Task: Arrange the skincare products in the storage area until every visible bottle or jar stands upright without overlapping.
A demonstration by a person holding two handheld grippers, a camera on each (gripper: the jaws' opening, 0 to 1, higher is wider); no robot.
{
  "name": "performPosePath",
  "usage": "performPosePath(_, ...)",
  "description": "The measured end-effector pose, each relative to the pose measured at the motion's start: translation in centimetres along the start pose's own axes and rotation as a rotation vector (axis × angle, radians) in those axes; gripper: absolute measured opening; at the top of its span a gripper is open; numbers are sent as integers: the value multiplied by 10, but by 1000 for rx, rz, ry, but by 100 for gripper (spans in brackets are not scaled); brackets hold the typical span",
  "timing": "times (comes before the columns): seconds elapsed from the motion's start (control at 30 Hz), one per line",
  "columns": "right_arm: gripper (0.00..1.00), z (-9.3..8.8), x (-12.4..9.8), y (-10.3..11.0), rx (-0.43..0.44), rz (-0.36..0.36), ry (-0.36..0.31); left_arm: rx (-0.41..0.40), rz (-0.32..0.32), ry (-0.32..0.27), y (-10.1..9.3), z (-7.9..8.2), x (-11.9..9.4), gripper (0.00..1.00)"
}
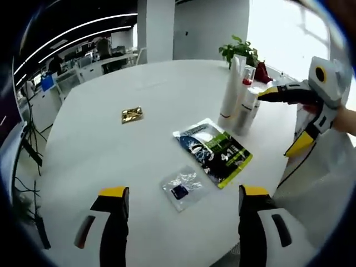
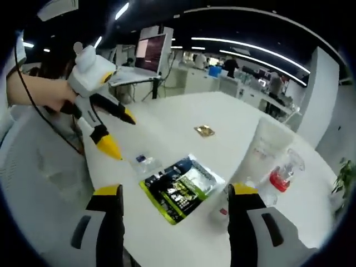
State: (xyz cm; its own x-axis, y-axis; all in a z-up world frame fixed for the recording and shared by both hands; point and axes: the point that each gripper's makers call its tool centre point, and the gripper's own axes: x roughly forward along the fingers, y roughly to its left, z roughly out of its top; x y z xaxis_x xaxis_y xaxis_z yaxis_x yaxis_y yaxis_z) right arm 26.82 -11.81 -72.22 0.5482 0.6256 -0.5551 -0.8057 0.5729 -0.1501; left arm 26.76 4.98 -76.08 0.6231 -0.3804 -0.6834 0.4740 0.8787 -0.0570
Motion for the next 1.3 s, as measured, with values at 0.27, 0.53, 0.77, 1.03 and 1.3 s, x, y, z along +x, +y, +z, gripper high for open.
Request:
performPosePath(0.27, 89, -13, -27, -24, 92, -70, -3, -60, 18, -4, 2, -9, -19, 87)
performPosePath(0.53, 99, -27, -50, -44, 171, -124, 2, -109, 24, -21, 4, -14, -33, 93)
performPosePath(0.77, 99, -36, -63, -51, 236, -156, -1, -159, 37, -35, 3, -17, -41, 99)
performPosePath(1.03, 99, -36, -69, -57, 281, -182, -30, -170, 41, -49, 1, -15, -49, 99)
performPosePath(1.3, 99, -39, -70, -58, 311, -196, -23, -162, 47, -35, 3, -12, -43, 99)
